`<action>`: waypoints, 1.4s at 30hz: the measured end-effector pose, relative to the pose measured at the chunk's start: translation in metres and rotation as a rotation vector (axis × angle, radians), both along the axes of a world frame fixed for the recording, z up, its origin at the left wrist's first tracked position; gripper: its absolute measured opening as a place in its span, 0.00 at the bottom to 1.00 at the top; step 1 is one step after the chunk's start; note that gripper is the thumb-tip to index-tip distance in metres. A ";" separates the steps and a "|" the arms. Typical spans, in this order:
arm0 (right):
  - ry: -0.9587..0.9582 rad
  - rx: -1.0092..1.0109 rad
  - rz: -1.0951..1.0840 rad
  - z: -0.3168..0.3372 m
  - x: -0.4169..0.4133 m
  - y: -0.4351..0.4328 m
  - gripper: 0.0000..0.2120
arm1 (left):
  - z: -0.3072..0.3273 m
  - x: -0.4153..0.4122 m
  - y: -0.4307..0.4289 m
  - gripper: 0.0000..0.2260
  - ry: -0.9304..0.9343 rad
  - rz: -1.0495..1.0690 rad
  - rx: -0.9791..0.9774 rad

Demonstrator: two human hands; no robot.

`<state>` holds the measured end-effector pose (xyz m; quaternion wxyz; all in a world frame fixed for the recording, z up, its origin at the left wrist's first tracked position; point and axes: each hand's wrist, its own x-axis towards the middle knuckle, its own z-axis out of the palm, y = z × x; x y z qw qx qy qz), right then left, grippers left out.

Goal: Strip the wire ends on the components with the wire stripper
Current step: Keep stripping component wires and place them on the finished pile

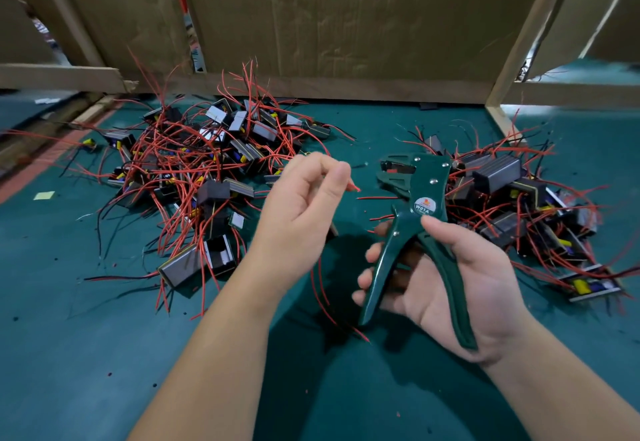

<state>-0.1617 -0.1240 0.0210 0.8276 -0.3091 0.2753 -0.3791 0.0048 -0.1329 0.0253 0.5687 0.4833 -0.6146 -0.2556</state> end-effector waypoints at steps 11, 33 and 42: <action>-0.136 -0.101 0.305 -0.003 0.000 0.009 0.23 | -0.003 0.011 -0.005 0.06 -0.015 0.132 -0.041; 0.010 -0.128 0.248 0.000 -0.001 0.011 0.21 | -0.003 0.014 -0.002 0.09 -0.157 0.111 -0.017; 0.113 -0.066 0.164 0.004 0.001 0.013 0.21 | -0.006 0.012 -0.002 0.11 -0.153 0.068 0.050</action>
